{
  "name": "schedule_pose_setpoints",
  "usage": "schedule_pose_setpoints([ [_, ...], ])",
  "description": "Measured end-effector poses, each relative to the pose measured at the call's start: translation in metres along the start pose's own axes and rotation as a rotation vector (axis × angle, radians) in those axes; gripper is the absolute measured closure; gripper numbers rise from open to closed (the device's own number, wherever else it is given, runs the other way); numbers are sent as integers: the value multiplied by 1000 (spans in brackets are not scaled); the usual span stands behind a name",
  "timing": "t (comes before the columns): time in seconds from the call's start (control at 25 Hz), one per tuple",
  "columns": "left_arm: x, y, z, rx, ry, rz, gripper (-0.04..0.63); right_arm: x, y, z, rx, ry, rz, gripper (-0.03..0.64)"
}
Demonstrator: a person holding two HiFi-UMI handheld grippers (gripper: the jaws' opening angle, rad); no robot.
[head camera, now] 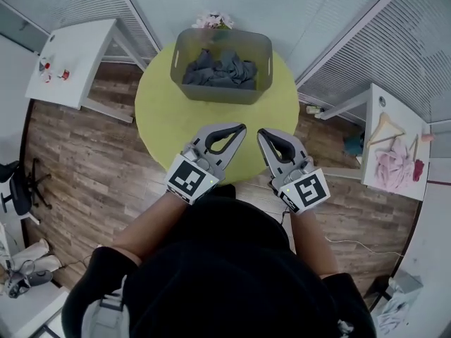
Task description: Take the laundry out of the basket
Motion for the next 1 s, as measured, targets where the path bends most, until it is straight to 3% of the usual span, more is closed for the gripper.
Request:
schedule_pose_setpoints([
  [0.32,6,-20,32,-29,15,12,586,0,-26,-27,-27,6,27,594],
  [0.56,4,-37,43,-104,4,37,586,0,-35,-65,-104,3,33,594],
  [1.0,-9,-76,47,-419,-6,43,586,-15,-58,-155,-393,52,52,594],
])
Point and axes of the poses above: the fingertips, and each gripper's own axes: y backward along the fingers, z to its left, x out of its underside, the point moved 8 cm from there along y, backward along the fingers, and after that the axes turned 15 degrees about -x, right-handed, at the moved point
